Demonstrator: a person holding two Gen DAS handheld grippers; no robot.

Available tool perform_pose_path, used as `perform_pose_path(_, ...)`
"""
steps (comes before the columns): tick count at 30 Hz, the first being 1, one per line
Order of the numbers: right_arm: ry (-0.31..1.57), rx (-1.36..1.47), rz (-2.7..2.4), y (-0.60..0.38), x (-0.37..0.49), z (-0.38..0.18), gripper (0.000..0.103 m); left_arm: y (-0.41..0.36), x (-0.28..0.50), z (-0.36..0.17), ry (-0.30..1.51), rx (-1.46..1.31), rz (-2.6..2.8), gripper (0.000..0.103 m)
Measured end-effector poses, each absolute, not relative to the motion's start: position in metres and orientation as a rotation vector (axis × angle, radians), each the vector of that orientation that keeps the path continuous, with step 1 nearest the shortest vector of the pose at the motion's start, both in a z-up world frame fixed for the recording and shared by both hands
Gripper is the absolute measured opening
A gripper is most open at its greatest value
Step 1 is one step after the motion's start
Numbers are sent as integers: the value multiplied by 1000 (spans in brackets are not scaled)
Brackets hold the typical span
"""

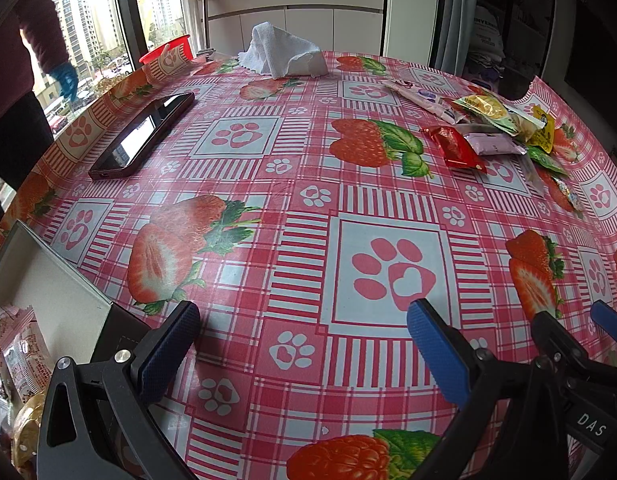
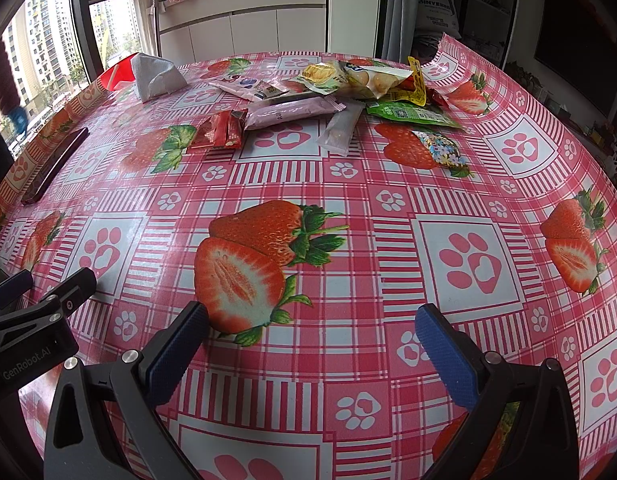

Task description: Organize snacks

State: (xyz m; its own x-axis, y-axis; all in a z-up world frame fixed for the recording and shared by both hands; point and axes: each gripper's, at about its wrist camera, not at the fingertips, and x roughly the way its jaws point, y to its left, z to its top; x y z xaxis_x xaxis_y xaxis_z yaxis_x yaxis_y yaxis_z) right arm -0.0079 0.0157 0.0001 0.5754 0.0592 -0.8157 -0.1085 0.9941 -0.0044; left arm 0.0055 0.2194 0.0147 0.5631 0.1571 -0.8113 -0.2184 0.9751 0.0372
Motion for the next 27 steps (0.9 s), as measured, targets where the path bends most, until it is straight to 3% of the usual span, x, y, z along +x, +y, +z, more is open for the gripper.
perform_pose_path(27,953,-55,97,15,-8,0,103,219,5,15,948,-70,221,103)
